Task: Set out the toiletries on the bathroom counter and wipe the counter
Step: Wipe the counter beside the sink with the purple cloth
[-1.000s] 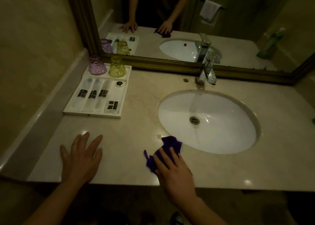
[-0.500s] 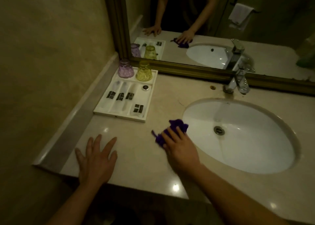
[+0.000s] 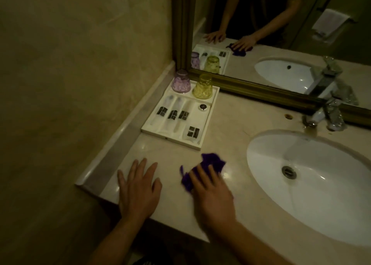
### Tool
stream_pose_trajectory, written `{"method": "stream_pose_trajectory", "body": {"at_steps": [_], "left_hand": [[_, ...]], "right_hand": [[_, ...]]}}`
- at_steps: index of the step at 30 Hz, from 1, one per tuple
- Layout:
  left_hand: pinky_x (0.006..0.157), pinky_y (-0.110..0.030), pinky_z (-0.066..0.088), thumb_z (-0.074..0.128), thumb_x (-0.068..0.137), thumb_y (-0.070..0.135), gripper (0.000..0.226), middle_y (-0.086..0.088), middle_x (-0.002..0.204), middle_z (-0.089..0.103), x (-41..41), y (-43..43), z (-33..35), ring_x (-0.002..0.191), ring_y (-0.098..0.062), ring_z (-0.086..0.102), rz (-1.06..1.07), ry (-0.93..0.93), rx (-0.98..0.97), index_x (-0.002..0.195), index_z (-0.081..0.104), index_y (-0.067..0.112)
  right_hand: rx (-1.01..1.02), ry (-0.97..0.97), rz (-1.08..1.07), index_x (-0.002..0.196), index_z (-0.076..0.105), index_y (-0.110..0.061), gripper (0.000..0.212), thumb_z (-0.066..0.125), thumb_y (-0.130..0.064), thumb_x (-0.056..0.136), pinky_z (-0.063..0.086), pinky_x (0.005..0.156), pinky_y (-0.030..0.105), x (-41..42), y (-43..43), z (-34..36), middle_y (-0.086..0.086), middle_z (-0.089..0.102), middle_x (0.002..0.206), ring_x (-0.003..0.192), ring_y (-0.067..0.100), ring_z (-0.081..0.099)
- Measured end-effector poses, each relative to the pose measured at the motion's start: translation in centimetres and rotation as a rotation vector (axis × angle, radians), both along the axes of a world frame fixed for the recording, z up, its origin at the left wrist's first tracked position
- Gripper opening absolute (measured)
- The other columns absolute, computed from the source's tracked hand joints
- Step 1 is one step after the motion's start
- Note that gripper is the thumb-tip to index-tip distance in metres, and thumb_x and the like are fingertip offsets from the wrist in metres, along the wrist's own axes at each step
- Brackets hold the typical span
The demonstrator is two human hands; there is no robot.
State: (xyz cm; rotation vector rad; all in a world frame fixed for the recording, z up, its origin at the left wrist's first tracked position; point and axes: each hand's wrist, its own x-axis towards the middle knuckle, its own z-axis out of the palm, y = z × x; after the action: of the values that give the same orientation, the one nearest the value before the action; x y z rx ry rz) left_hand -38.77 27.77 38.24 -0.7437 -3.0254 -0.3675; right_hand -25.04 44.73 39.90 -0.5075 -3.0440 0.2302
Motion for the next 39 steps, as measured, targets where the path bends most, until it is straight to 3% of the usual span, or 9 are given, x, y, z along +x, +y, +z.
{"method": "stream_pose_trajectory", "body": {"at_steps": [3,8,12,22,26,32,39], "left_hand": [[0.118,-0.058,0.012,0.023,0.089,0.048,0.061,-0.004,0.153,0.040,0.3,0.0,0.5,0.145,-0.020,0.027,0.019,-0.006,0.013,0.143,0.044,0.030],[0.116,-0.056,0.022,0.044,0.092,0.034,0.045,-0.007,0.144,0.050,0.7,-0.3,1.0,0.136,-0.023,0.041,0.161,0.024,0.147,0.135,0.052,0.023],[0.113,-0.054,0.026,0.043,0.089,0.032,0.046,-0.010,0.138,0.055,0.9,-0.3,0.9,0.130,-0.027,0.047,0.285,0.040,0.219,0.131,0.056,0.019],[0.111,-0.050,0.027,0.055,0.089,0.032,0.050,-0.007,0.139,0.053,0.3,-0.2,0.1,0.131,-0.023,0.043,0.276,0.067,0.142,0.138,0.048,0.022],[0.110,-0.052,0.029,0.054,0.088,0.038,0.055,-0.009,0.139,0.051,0.1,-0.4,-0.2,0.130,-0.026,0.042,0.247,0.090,0.081,0.140,0.043,0.023],[0.119,-0.052,0.015,0.035,0.095,0.047,0.061,-0.009,0.154,0.032,0.6,-0.4,0.6,0.143,-0.025,0.027,0.203,0.013,0.023,0.151,0.020,0.027],[0.118,-0.047,0.018,0.049,0.092,0.045,0.078,-0.010,0.161,0.014,4.2,-1.0,3.6,0.146,-0.028,0.019,0.257,0.034,0.115,0.153,0.000,0.034]], "right_hand": [[-0.005,-0.016,0.111,0.145,0.042,-0.029,0.055,0.043,-0.037,0.090,0.022,0.115,0.052,-0.6,-3.3,-0.1,0.002,0.042,0.153,0.143,0.034,0.034],[-0.051,-0.012,0.258,0.151,0.026,-0.032,0.053,0.037,-0.038,0.100,0.008,0.121,0.049,-5.6,-4.5,0.1,0.000,0.025,0.161,0.151,0.029,0.012],[-0.042,-0.015,0.323,0.151,0.029,-0.031,0.051,0.032,-0.043,0.102,0.005,0.121,0.046,-9.7,-4.8,0.2,0.002,0.026,0.161,0.151,0.031,0.013],[-0.091,-0.096,0.389,0.155,0.017,-0.033,0.058,0.033,-0.049,0.101,0.001,0.120,0.049,-12.6,-3.7,0.4,0.002,0.007,0.165,0.151,0.032,-0.002],[-0.119,0.001,0.292,0.153,0.025,-0.028,0.062,0.034,-0.054,0.098,0.010,0.122,0.052,-11.3,-2.8,1.6,0.008,0.005,0.165,0.151,0.033,0.001],[-0.121,-0.033,0.361,0.154,0.026,-0.026,0.053,0.037,-0.038,0.103,0.020,0.121,0.047,-8.2,-0.3,2.1,0.004,0.016,0.164,0.151,0.031,0.012],[-0.272,-0.086,0.380,0.155,0.023,-0.023,0.056,0.040,-0.032,0.102,0.027,0.119,0.043,-6.6,2.4,4.2,0.002,0.019,0.163,0.149,0.026,0.021]]}}
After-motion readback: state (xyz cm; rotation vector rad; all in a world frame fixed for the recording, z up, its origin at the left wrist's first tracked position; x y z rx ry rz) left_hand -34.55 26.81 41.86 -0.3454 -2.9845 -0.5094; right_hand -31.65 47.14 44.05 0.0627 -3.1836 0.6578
